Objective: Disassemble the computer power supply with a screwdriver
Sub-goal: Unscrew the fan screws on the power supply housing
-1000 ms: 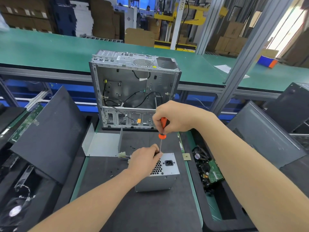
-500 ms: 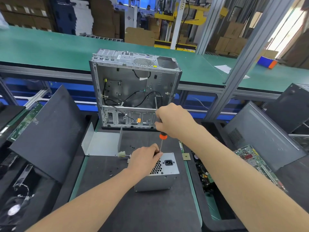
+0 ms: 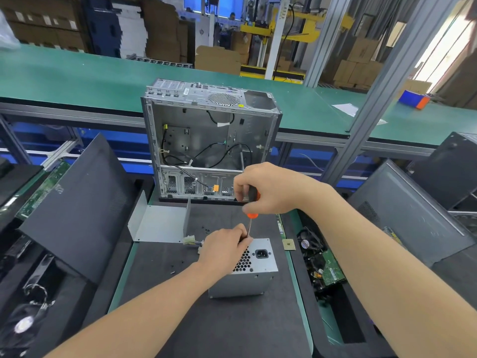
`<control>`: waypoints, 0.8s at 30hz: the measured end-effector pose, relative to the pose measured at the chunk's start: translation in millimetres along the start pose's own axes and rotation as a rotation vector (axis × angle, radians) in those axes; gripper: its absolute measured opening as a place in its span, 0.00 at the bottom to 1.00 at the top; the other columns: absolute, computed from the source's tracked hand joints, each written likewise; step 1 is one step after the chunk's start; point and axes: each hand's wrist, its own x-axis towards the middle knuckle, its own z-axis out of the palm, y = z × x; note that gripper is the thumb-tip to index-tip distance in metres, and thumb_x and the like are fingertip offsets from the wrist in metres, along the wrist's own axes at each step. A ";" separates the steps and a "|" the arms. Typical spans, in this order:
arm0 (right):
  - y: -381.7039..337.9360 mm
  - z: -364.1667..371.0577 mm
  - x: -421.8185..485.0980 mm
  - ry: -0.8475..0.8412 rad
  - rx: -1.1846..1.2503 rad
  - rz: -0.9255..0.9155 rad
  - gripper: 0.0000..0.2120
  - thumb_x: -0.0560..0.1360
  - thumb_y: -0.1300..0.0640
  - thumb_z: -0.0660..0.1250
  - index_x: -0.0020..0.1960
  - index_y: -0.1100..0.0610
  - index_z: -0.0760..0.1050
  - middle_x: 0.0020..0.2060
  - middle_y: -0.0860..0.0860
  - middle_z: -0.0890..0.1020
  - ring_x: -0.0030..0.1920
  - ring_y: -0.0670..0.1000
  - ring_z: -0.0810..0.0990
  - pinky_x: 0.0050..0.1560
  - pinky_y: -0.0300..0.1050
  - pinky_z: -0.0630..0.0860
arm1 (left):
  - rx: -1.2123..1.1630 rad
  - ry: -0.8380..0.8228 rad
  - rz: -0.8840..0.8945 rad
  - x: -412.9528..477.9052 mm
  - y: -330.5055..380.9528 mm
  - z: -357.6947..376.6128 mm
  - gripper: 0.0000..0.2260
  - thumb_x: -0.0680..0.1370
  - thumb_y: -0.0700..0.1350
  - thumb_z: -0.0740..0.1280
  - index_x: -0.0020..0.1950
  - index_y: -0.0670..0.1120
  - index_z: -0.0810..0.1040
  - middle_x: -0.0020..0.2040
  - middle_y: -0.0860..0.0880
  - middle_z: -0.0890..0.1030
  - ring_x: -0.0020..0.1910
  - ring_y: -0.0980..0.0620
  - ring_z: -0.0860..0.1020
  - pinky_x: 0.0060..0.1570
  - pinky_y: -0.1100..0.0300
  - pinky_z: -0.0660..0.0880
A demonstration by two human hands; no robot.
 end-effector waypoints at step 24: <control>12.2 -2.6 -2.4 -0.026 0.101 -0.029 0.15 0.70 0.63 0.75 0.52 0.47 0.80 0.47 0.40 0.82 0.47 0.42 0.78 0.45 0.41 0.77 | -0.018 0.011 0.000 -0.3 -2.4 2.9 0.10 0.86 0.58 0.58 0.50 0.55 0.71 0.45 0.54 0.85 0.45 0.50 0.82 0.45 0.51 0.79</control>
